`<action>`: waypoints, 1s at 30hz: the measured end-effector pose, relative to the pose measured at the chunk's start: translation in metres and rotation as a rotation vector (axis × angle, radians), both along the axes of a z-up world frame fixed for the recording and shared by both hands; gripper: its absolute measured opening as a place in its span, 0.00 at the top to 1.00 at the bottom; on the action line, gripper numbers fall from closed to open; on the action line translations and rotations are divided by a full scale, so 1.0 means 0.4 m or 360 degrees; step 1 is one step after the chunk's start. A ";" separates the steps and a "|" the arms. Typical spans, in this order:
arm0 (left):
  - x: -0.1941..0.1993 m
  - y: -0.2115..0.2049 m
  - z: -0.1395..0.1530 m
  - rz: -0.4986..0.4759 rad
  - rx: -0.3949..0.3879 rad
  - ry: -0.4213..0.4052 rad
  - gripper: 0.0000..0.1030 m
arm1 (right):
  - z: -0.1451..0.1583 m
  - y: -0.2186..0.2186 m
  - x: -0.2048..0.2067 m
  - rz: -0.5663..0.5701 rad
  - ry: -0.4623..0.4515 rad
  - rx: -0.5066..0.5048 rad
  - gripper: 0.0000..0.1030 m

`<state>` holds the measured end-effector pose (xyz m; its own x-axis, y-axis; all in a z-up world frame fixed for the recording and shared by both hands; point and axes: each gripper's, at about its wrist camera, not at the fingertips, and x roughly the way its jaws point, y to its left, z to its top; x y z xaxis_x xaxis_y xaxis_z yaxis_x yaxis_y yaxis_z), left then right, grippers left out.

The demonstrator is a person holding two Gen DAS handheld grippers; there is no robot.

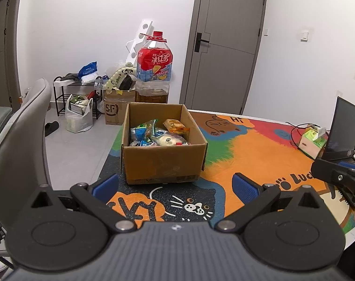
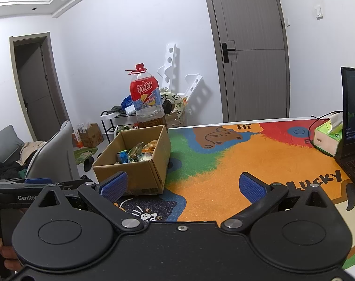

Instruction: Organize snacks

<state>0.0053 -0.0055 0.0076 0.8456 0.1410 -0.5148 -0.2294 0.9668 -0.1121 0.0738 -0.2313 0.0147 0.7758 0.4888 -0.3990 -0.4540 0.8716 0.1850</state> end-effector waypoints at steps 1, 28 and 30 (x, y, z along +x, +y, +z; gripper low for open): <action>0.000 0.000 0.000 0.0001 0.0001 0.0002 0.00 | 0.000 0.000 0.000 0.0000 0.0000 0.0000 0.00; 0.001 0.000 -0.002 0.0008 0.0004 0.0015 0.00 | 0.002 -0.001 -0.002 0.0003 0.0008 -0.0007 0.00; 0.001 0.000 -0.002 0.0007 0.0004 0.0015 0.00 | 0.002 -0.001 -0.002 0.0004 0.0009 -0.0008 0.00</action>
<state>0.0058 -0.0054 0.0067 0.8402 0.1459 -0.5223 -0.2346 0.9661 -0.1074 0.0730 -0.2316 0.0156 0.7724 0.4886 -0.4058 -0.4550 0.8714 0.1833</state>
